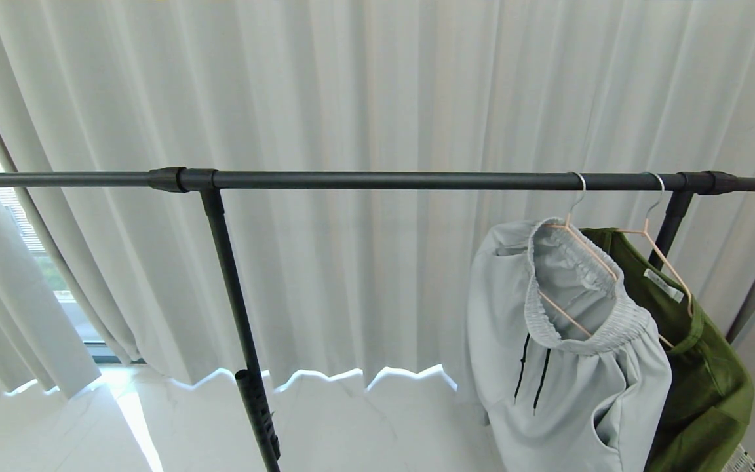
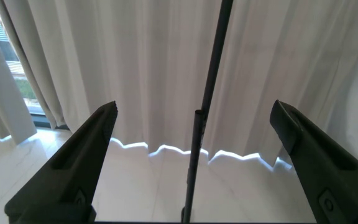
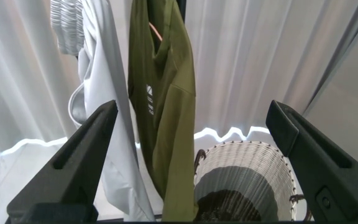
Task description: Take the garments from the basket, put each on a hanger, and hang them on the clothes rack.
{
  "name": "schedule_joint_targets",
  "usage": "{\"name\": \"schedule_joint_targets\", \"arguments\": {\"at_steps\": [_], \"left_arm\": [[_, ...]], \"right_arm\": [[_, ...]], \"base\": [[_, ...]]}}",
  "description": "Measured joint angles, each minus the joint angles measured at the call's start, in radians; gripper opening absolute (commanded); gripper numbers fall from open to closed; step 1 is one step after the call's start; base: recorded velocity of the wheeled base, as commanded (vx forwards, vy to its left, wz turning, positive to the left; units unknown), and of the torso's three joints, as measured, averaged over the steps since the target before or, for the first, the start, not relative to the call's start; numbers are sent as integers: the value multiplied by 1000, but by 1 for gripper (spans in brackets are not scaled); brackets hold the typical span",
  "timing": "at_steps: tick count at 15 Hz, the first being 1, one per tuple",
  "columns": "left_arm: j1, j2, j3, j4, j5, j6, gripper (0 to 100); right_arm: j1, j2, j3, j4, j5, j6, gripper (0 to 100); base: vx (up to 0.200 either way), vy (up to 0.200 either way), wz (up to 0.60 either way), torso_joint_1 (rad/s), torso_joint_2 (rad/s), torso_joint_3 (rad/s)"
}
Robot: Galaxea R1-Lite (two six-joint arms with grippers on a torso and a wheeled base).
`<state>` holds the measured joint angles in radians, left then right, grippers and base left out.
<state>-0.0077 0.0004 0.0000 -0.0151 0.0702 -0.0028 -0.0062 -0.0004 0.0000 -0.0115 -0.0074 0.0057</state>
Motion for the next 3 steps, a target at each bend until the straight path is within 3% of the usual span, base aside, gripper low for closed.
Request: {"name": "schedule_joint_targets", "arguments": {"at_steps": [3], "left_arm": [[0, 0, 0, 0, 0, 0, 100]], "right_arm": [[0, 0, 0, 2, -3, 0, 100]], "base": [[0, 0, 0, 0, 0, 0]]}}
